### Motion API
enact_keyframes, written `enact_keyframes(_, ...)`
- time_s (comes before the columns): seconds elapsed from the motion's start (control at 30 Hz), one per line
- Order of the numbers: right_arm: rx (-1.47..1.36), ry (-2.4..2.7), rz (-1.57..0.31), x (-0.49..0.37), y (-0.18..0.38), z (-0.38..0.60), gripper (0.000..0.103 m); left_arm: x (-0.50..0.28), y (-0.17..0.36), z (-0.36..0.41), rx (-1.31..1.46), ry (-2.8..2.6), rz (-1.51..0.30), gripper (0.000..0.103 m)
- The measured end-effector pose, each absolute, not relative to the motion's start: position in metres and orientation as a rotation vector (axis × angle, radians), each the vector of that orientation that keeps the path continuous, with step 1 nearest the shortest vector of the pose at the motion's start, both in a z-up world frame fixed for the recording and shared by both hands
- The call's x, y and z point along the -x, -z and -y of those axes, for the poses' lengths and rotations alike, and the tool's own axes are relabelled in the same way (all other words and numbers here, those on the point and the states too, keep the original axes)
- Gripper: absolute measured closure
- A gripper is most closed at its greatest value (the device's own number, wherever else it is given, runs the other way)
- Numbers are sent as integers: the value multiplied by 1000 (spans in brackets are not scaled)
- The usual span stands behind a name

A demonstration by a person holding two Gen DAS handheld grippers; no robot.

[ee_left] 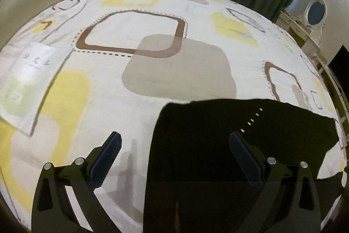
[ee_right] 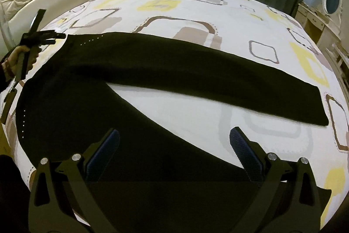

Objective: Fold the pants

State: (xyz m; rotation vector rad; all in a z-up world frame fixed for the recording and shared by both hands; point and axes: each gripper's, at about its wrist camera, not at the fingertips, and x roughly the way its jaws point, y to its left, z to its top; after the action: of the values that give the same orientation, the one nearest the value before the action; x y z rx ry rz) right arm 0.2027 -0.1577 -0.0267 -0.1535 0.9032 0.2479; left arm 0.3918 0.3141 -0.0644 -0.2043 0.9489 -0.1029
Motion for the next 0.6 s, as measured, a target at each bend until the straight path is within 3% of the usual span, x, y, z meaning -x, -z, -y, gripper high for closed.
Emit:
enact_keyframes(0.43,153,-308,-958,-219,48,140,2,-425,83,-297,121,223,-963,5)
enact_keyframes(0.47,153,-309,-958,-220,48,140,2,-425,85,-296,120,222,-969,8)
enact_keyframes(0.53,152,-312,-956,-223,48,139,2,-426,90,-295,105,222,-984,56)
enact_keyframes(0.6,154,-314,-955,-224,48,138,2,-426,93,-299,115,222,-989,57)
